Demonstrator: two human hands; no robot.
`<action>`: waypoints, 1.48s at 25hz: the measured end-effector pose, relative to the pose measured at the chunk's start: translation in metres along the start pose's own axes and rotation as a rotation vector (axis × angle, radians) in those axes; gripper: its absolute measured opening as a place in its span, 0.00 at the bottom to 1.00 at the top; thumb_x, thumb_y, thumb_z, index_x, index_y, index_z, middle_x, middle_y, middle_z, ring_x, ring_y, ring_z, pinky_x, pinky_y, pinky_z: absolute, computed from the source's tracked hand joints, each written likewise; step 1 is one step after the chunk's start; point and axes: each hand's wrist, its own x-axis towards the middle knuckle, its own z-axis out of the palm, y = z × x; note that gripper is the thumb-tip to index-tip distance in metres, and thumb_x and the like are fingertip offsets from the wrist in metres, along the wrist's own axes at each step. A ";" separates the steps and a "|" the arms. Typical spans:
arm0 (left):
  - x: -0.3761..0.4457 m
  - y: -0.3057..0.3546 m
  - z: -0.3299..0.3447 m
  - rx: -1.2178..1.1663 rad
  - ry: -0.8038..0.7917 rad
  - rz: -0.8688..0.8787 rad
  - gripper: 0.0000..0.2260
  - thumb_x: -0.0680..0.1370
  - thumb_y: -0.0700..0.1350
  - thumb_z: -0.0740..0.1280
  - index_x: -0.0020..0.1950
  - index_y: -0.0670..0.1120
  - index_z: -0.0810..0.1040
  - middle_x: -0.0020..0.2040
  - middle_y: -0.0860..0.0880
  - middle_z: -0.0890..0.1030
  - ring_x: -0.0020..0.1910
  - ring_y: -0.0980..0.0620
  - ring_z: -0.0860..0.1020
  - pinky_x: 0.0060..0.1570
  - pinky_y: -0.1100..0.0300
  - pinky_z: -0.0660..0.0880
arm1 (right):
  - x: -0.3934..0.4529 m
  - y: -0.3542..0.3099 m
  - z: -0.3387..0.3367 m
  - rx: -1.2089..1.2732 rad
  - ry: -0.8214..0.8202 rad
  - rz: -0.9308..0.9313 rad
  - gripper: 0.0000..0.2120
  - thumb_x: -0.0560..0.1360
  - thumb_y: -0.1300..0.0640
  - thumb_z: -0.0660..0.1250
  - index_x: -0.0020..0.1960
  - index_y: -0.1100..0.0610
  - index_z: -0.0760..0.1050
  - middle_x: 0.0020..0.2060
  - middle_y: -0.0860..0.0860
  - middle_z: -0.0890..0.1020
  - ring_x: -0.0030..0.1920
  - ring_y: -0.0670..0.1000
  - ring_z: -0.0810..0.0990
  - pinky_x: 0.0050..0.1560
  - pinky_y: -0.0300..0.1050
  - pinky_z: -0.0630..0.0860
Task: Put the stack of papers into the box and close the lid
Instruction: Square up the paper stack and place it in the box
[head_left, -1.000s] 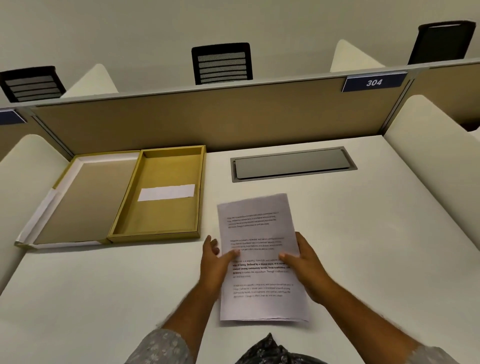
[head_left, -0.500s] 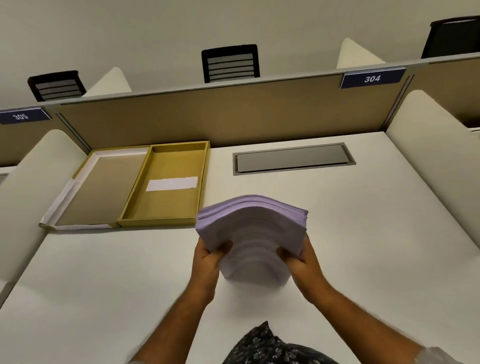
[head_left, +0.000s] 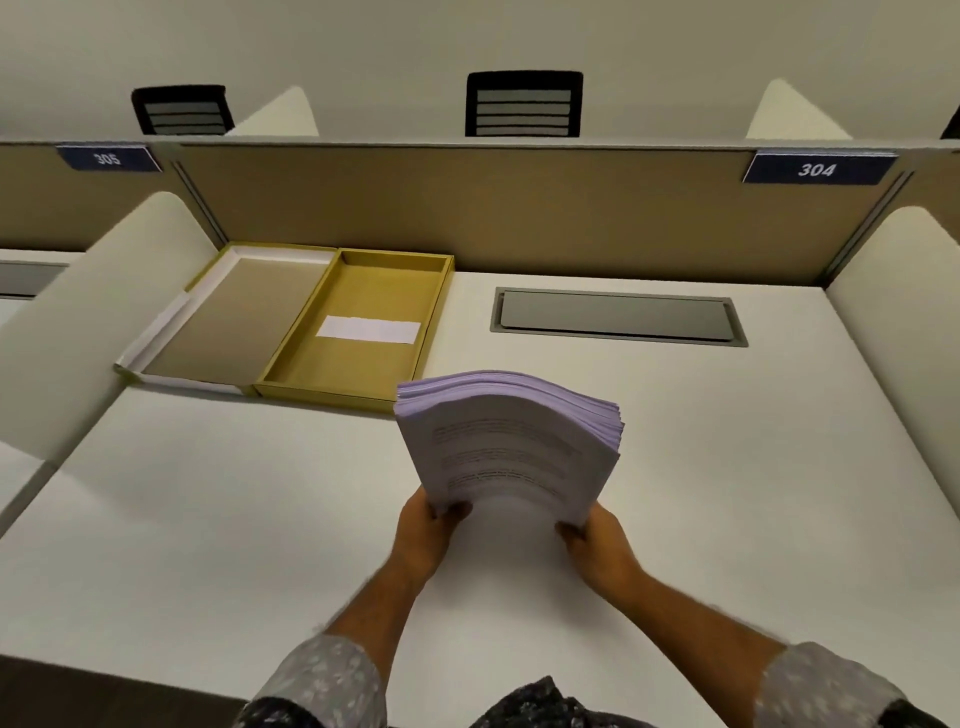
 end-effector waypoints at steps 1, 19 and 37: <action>0.000 -0.003 0.000 -0.003 -0.004 0.017 0.14 0.79 0.41 0.74 0.57 0.59 0.82 0.52 0.58 0.87 0.55 0.51 0.84 0.47 0.63 0.82 | 0.000 0.004 0.002 -0.016 0.020 0.003 0.24 0.81 0.67 0.64 0.76 0.55 0.73 0.64 0.43 0.81 0.65 0.56 0.82 0.64 0.45 0.78; 0.169 0.079 -0.243 0.061 -0.272 0.102 0.26 0.78 0.39 0.75 0.72 0.51 0.70 0.66 0.52 0.83 0.62 0.52 0.83 0.59 0.50 0.83 | 0.122 -0.237 0.099 0.294 -0.046 0.068 0.33 0.74 0.54 0.66 0.78 0.48 0.64 0.68 0.47 0.80 0.64 0.52 0.82 0.51 0.45 0.85; 0.333 0.053 -0.272 0.440 -0.185 -0.064 0.26 0.81 0.40 0.70 0.78 0.46 0.68 0.73 0.46 0.78 0.67 0.41 0.79 0.65 0.44 0.79 | 0.312 -0.261 0.182 0.262 -0.141 0.495 0.33 0.82 0.68 0.64 0.83 0.52 0.59 0.76 0.54 0.72 0.64 0.57 0.76 0.41 0.45 0.87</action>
